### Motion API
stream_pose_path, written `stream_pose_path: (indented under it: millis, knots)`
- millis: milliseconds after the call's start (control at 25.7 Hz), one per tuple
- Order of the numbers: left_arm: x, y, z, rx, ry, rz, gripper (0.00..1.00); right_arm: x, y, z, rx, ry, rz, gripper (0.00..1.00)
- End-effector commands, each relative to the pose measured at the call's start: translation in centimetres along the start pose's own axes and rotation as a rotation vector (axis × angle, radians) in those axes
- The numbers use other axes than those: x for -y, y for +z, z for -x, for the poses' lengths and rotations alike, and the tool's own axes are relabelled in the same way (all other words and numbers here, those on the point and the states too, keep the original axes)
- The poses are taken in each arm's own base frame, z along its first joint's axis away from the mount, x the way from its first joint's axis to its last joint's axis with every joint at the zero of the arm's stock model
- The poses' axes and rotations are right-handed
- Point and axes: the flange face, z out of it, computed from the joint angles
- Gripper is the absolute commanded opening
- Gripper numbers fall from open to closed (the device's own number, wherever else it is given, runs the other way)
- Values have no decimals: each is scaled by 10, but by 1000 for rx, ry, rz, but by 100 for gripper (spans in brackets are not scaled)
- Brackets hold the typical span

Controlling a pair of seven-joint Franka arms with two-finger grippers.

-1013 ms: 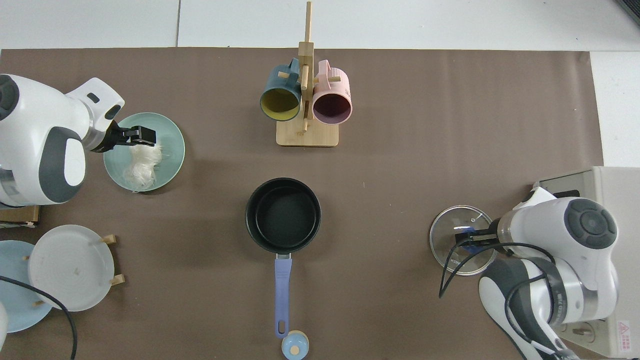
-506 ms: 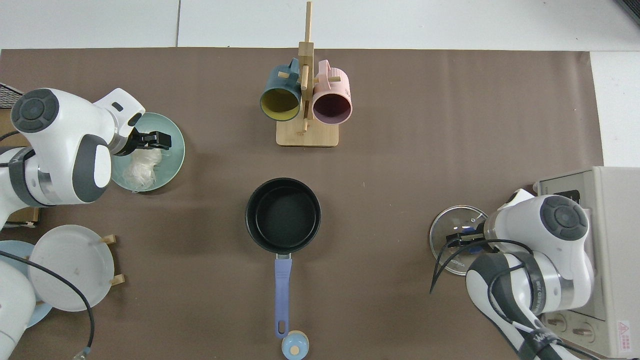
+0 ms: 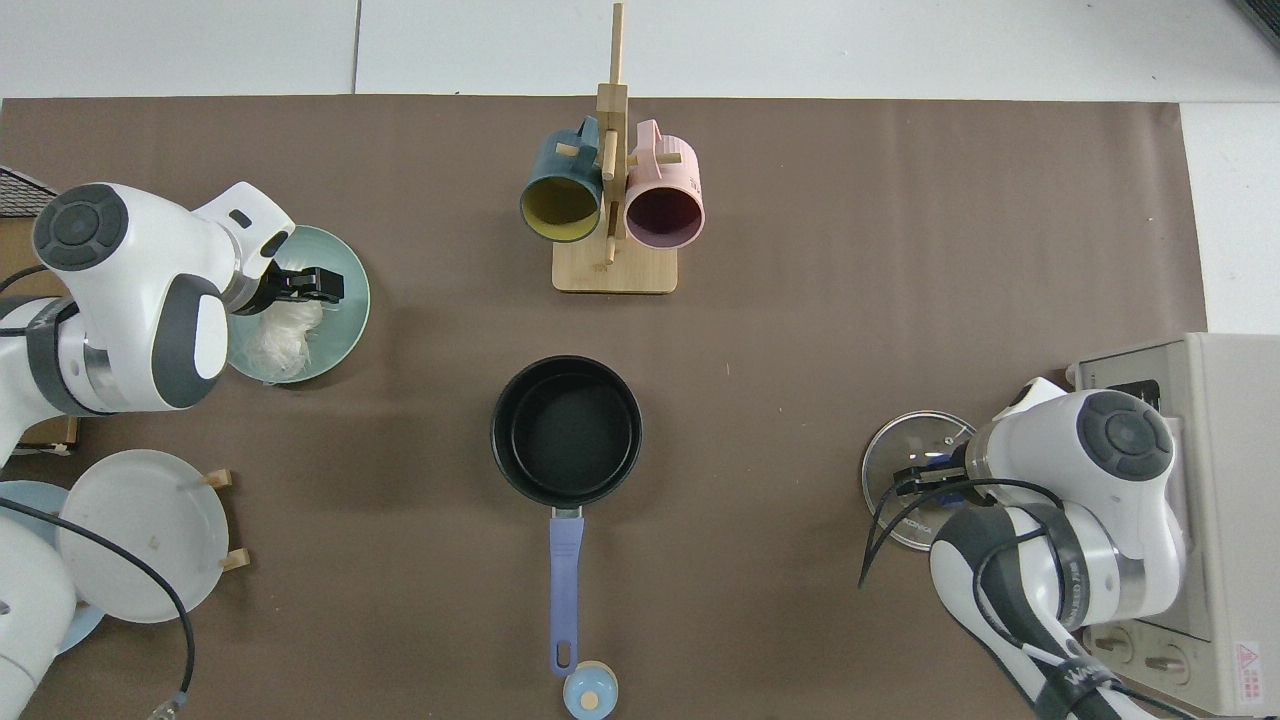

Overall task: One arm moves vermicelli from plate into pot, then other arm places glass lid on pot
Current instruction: 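Carry the vermicelli with the left gripper over the black saucepan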

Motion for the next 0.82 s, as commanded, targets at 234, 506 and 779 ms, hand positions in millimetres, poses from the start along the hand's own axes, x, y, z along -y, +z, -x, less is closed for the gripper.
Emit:
stream_pose_path:
  millis: [234,506,779]
  knots:
    - [-3,-27,-5,3,5,-36,0,0,-83,-17,3,-22,15,0]
    - [-39,-121,3,74,42,-35,0,9,-141,-16,-34,-31,22,0]
    - [-104,-183,47,170,10,-12,0,7,-197,0,-57,-26,22,0]
